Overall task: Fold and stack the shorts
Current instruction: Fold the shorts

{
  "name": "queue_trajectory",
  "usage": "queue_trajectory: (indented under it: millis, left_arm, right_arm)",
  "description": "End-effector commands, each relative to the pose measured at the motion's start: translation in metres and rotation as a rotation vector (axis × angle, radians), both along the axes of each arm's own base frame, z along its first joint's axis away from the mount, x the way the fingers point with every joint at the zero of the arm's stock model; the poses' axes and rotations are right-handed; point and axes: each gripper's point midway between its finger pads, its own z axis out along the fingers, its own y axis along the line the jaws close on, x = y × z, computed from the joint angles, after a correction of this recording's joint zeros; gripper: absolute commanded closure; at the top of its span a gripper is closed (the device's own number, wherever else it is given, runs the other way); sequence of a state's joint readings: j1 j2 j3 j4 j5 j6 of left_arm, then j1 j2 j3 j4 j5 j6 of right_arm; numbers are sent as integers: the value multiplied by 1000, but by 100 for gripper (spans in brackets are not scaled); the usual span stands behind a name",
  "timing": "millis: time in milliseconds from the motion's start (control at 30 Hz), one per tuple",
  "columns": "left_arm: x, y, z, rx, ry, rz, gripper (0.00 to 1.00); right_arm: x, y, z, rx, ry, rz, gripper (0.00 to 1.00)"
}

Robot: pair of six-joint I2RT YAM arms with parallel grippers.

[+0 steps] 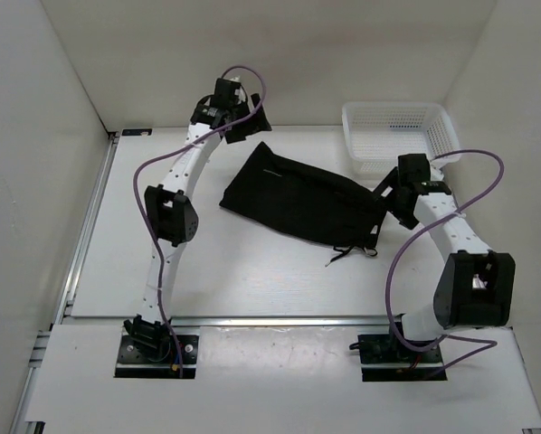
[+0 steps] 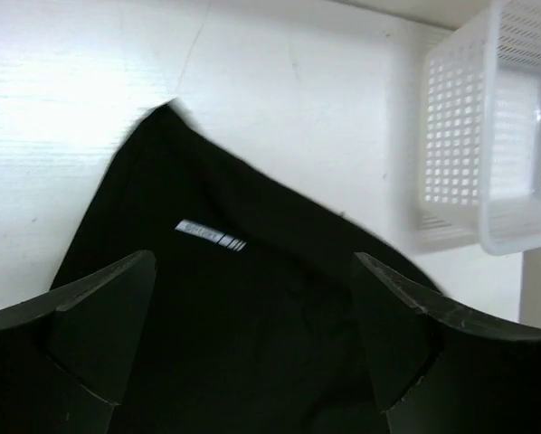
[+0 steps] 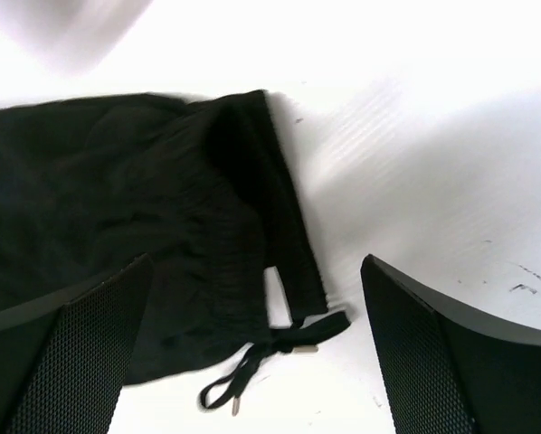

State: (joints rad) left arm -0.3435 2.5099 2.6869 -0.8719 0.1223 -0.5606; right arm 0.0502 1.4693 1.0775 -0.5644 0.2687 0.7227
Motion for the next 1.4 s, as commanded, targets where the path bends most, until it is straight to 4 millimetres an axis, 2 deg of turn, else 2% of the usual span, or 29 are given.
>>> queue_trajectory:
  millis: [0, 33, 67, 100, 133, 167, 233, 333, 400, 467, 633, 667, 700, 767, 833, 867, 900, 933, 967, 1000, 1067, 1100, 1133, 1200, 1233, 1267, 1300, 1333, 1367]
  left_arm:
    - [-21, 29, 85, -6, -137, -10, 0]
    - [-27, 49, 54, 39, -60, 17, 0]
    - [-35, 60, 48, 50, -25, 30, 0]
    - [-41, 69, 42, 57, 0, 41, 0]
    - [-47, 83, 43, 60, 12, 62, 0]
    - [-62, 85, 12, 84, 99, 42, 1]
    - [-76, 100, -16, 106, 191, 62, 3]
    - [-96, 103, -72, 109, 348, 48, 3]
    - [-99, 99, -90, 97, 400, 39, 3]
    - [-101, 100, -112, 110, 458, 39, 3]
    - [-89, 94, -135, 103, 488, 29, 3]
    - [-91, 95, -147, 109, 515, 29, 3]
    - [-89, 93, -149, 102, 517, 23, 4]
    - [-87, 92, -153, 103, 520, 23, 9]
    - [-86, 90, -160, 93, 534, 25, 25]
    - [-83, 88, -159, 84, 528, 19, 38]
    - [-83, 86, -158, 76, 529, 13, 57]
    - [-83, 86, -158, 76, 529, 13, 89]
    - [-83, 86, -158, 71, 533, 21, 90]
    - [-86, 87, -152, 70, 528, 21, 90]
    - [-93, 103, -155, 101, 551, 84, 90]
    - [-92, 105, -138, 104, 508, 94, 90]
    - [-104, 117, -144, 115, 543, 127, 90]
    - [-110, 137, -138, 128, 537, 184, 90]
    - [-112, 147, -118, 124, 497, 207, 90]
    - [-128, 155, -125, 156, 529, 235, 90]
    - [-135, 164, -121, 171, 528, 258, 90]
    - [-143, 174, -101, 178, 489, 285, 90]
    - [-165, 180, -113, 203, 535, 305, 90]
  right_arm:
    - [7, 10, 35, 23, -106, 73, 0]
    - [-1, 9, 35, 23, -102, 73, 0]
    - [-6, 12, 30, 35, -92, 82, 0]
    - [-18, 15, 16, 54, -54, 94, 0]
    - [-24, 18, 11, 68, -42, 103, 0]
    - [-28, 18, 5, 89, -25, 93, 0]
    - [-41, 28, -13, 143, 29, 113, 0]
    - [-44, 24, -26, 183, 54, 97, 0]
    - [-43, 28, -36, 241, 82, 101, 0]
    - [-38, 22, -42, 261, 95, 97, 0]
    - [-17, 19, -61, 288, 131, 105, 0]
    - [-12, 20, -66, 294, 126, 119, 2]
    - [-8, 23, -72, 311, 138, 125, 3]
    - [-3, 28, -76, 339, 126, 153, 14]
    - [-3, 30, -84, 349, 141, 155, 27]
    - [0, 31, -82, 353, 128, 172, 43]
    - [2, 35, -82, 369, 129, 191, 55]
    - [2, 36, -82, 370, 128, 209, 66]
    - [1, 35, -82, 366, 128, 217, 82]
    - [2, 35, -81, 357, 129, 233, 89]
    - [-3, 36, -81, 361, 145, 252, 100]
    - [-6, 36, -79, 351, 145, 271, 100]
    - [-9, 36, -81, 348, 154, 279, 100]
    - [-24, 41, -81, 348, 184, 320, 100]
    - [-27, 45, -79, 342, 187, 343, 100]
    - [-33, 50, -76, 346, 192, 371, 100]
    - [-36, 54, -74, 351, 196, 395, 100]
    - [-44, 58, -72, 349, 215, 434, 100]
    - [-49, 63, -68, 353, 220, 462, 100]
